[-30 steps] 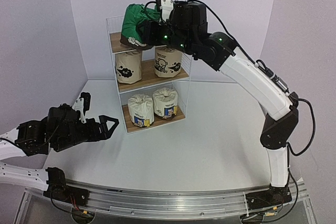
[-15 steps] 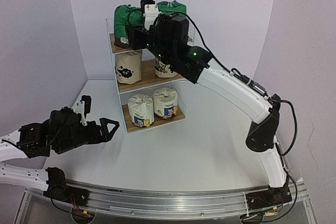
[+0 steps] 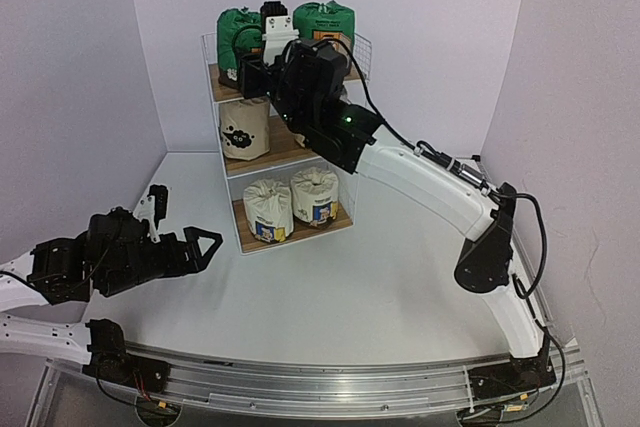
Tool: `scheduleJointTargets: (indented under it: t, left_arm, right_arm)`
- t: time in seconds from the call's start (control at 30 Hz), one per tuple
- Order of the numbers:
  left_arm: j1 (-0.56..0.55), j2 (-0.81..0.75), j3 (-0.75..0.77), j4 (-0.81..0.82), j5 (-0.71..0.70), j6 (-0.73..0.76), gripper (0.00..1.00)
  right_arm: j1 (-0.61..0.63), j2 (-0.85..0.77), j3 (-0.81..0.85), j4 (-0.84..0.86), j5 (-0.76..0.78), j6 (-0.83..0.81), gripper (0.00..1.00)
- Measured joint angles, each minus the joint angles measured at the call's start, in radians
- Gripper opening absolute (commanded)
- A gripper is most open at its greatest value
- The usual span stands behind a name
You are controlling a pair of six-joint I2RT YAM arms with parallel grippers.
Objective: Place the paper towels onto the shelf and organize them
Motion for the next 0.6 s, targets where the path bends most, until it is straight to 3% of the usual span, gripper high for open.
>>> scheduleJointTargets:
  t: [0.27,0.43,0.6]
  left_arm:
    - [0.000,0.000,0.000,-0.037,0.012,-0.021,1.00]
    - [0.000,0.000,0.000,-0.051,0.010,-0.021,1.00]
    - [0.000,0.001,0.000,-0.050,0.006,-0.021,1.00]
  right_arm:
    - [0.000,0.019,-0.001,0.049,0.003,-0.019,0.76]
    - [0.002,-0.006,-0.078,0.068,-0.008,-0.028,0.89]
    - [0.016,-0.040,-0.169,0.040,-0.015,-0.062,0.93]
